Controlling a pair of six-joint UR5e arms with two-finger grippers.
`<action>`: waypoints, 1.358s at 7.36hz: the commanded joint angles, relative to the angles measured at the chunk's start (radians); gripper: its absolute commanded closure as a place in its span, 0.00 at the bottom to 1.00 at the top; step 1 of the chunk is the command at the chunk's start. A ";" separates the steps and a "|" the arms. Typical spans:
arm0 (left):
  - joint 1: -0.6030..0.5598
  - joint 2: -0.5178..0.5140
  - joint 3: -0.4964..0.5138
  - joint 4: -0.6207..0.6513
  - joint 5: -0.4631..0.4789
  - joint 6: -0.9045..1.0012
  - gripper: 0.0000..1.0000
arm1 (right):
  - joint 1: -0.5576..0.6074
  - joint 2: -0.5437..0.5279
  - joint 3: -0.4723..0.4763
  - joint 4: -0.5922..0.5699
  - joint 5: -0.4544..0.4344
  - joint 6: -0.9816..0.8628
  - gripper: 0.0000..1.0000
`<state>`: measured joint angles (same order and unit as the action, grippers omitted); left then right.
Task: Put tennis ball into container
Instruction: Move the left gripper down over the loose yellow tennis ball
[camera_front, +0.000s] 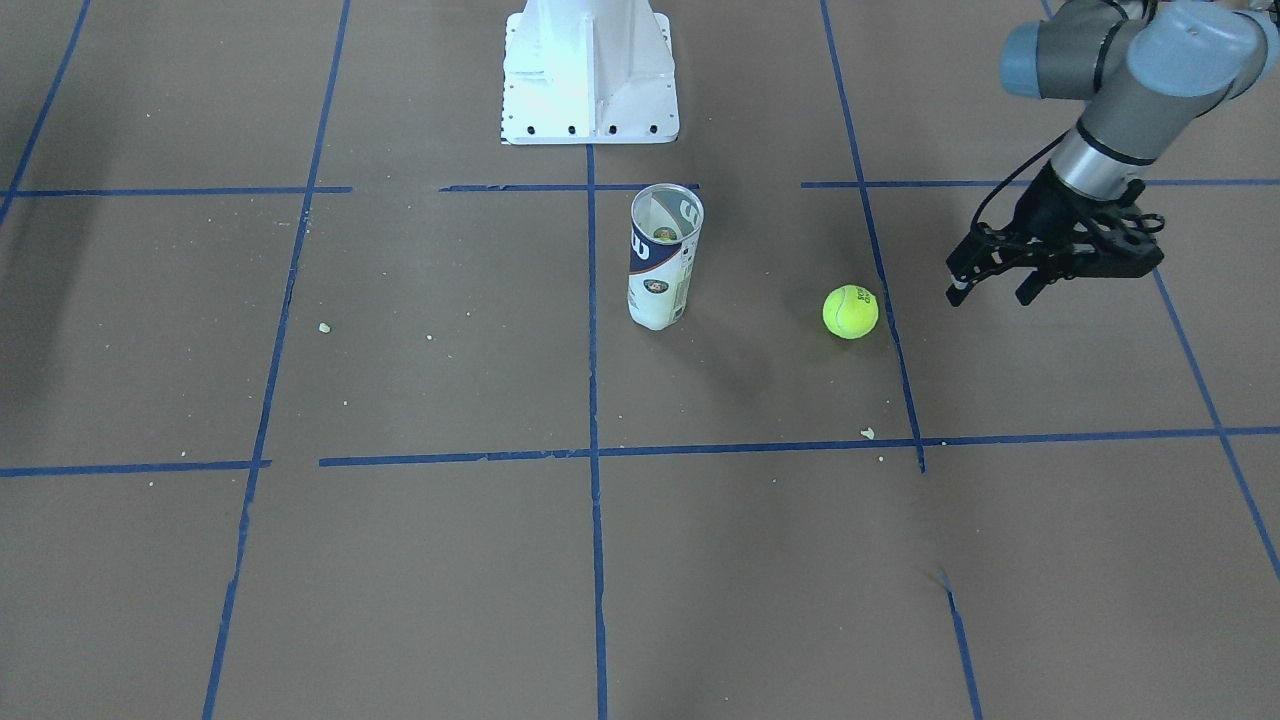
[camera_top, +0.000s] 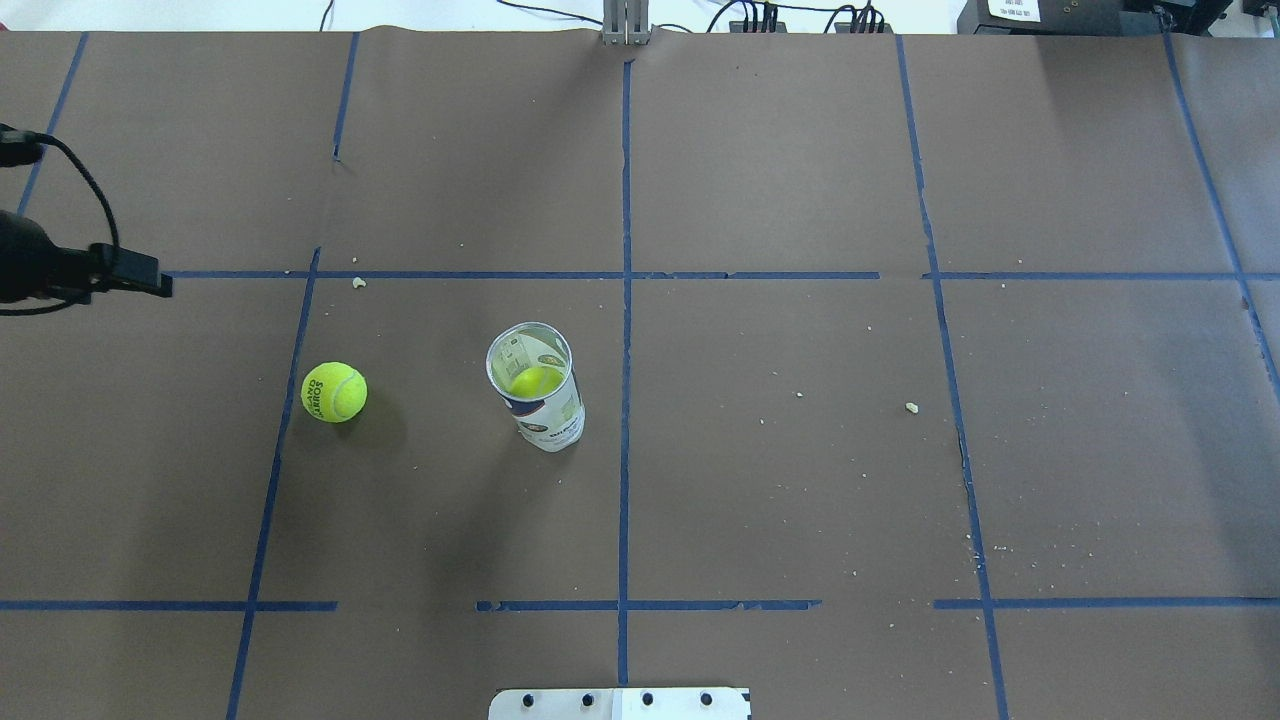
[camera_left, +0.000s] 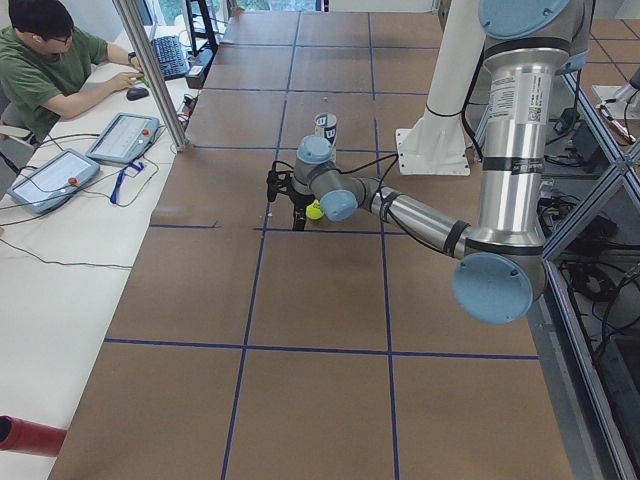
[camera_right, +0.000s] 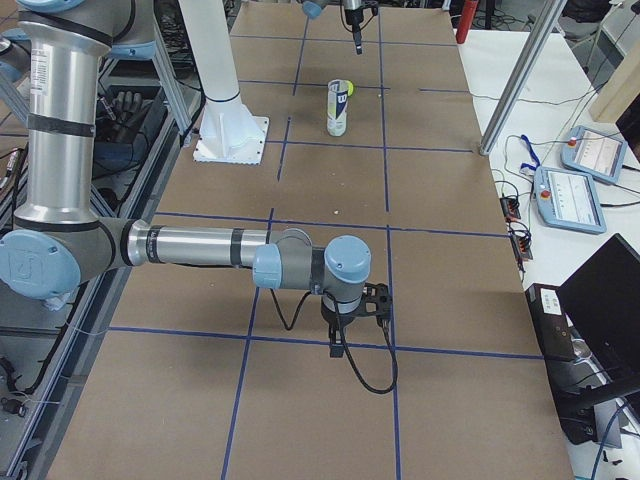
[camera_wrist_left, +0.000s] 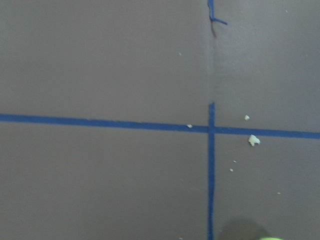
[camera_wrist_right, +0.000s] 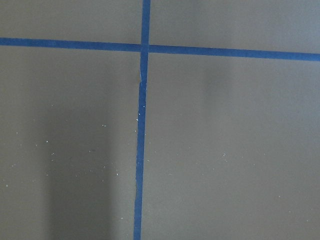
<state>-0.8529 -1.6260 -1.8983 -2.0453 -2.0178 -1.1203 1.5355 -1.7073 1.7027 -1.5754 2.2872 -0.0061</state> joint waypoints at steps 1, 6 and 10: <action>0.119 -0.127 0.005 0.158 0.100 -0.096 0.00 | 0.000 0.001 0.000 0.000 0.000 0.000 0.00; 0.216 -0.147 0.051 0.154 0.163 -0.156 0.00 | 0.000 0.000 0.000 0.000 0.000 0.000 0.00; 0.247 -0.196 0.112 0.154 0.174 -0.165 0.00 | 0.000 0.000 0.000 0.000 0.000 0.000 0.00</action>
<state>-0.6118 -1.8086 -1.8127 -1.8914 -1.8456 -1.2844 1.5355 -1.7068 1.7027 -1.5754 2.2872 -0.0061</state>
